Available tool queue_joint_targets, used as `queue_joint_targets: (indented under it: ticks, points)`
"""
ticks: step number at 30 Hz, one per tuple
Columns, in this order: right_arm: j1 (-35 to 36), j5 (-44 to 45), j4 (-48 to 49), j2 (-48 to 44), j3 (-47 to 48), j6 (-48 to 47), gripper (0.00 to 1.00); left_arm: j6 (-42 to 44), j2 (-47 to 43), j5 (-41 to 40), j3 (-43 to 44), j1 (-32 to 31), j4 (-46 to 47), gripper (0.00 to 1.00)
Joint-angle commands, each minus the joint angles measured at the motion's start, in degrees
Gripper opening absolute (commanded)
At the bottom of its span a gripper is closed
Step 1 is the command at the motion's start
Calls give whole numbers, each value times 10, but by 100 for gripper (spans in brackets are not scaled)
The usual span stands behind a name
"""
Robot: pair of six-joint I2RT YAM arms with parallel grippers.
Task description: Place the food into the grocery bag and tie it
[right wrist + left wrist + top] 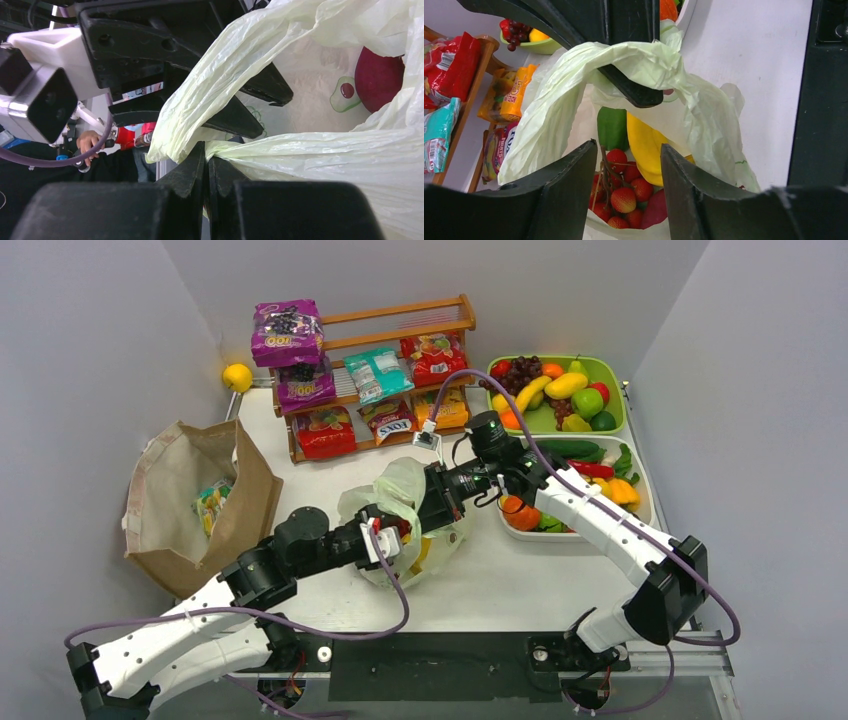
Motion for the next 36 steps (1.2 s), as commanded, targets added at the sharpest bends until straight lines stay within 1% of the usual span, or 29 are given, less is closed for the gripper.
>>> queue_joint_targets:
  ticks: [1, 6, 7, 9, 18, 29, 31, 36]
  points:
    - [0, -27, 11, -4, 10, -20, 0, 24, -2, -1, -20, -3, 94, 49]
    - [-2, -29, 11, -6, 2, -26, 0, 41, -4, -6, -41, -3, 131, 56]
    - [-3, -28, 11, -5, 2, -26, 0, 49, -9, -5, -51, -3, 141, 64]
    - [-3, -28, 11, -5, -1, -27, 0, 53, -13, -4, -63, -3, 171, 68]
    - [-1, -30, 11, -10, -12, -26, 0, 56, -2, 17, -85, -3, 255, 68]
    - [-2, -28, 12, -19, -18, -23, 0, 49, 36, 50, -99, -2, 349, 68]
    - [-1, -29, 11, -23, -20, -22, 0, 44, 40, 57, -101, -2, 363, 68]
    - [-1, -29, 11, -29, -26, -21, 0, 37, 49, 74, -101, -2, 386, 62]
